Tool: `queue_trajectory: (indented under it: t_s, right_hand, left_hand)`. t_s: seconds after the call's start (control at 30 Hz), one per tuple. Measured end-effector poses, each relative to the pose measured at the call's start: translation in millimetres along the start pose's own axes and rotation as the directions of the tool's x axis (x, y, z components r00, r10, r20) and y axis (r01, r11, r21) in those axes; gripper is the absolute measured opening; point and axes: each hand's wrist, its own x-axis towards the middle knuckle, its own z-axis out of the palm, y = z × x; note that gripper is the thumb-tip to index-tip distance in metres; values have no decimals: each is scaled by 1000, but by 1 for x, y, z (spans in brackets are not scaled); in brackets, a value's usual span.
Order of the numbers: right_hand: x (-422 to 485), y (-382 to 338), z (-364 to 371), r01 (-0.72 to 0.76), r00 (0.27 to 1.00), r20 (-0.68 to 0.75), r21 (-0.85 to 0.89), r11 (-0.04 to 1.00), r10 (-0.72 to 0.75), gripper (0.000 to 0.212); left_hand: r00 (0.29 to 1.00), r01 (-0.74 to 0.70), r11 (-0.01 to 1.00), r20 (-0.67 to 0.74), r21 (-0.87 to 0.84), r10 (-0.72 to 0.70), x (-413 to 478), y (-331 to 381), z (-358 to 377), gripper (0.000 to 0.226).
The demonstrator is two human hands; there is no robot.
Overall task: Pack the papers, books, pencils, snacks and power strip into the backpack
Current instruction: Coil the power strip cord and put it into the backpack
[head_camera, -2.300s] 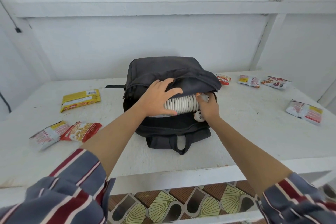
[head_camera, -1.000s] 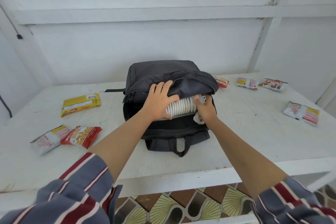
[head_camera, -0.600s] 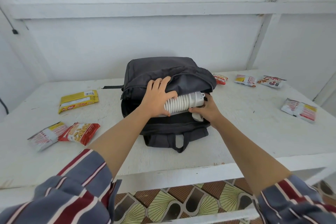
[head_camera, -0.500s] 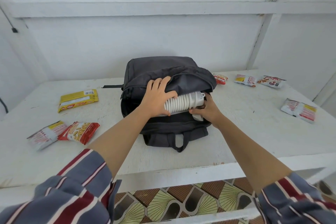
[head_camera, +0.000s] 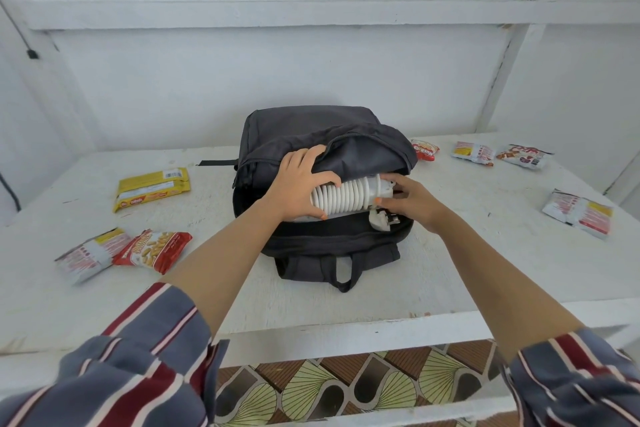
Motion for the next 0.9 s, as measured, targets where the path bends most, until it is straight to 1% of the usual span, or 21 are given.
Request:
queue_trajectory:
  t_s: [0.1,0.27,0.47,0.67,0.77,0.9]
  right_hand:
    - [0,-1,-3,29,999,14,-9,1000,-29,51]
    - [3,-5,-3,55,998,24,-48,997,-54,53]
    - [5,-4,2,122,992,31,-103,987,-120,52]
    - [1,1,4,199,979,-14,-105,974,-201,61]
    - [3,4,7,225,972,-47,-121,967,-232,60]
    - [3,-1,9,252,964,-41,-172,952,-263,59]
  left_hand:
    - [1000,0,1000,-7,-19,0,0,-1,1,61]
    - [1000,6,1000,-12,-26,-6,1,-1,2,60]
    - [1000,10,1000,-12,-24,-10,2,-2,3,60]
    - [1000,16,999,-7,-34,-17,2,-2,3,60]
    - [1000,16,999,-12,-35,-17,2,-3,4,60]
    - [999,23,1000,-23,-11,-23,4,-3,4,59]
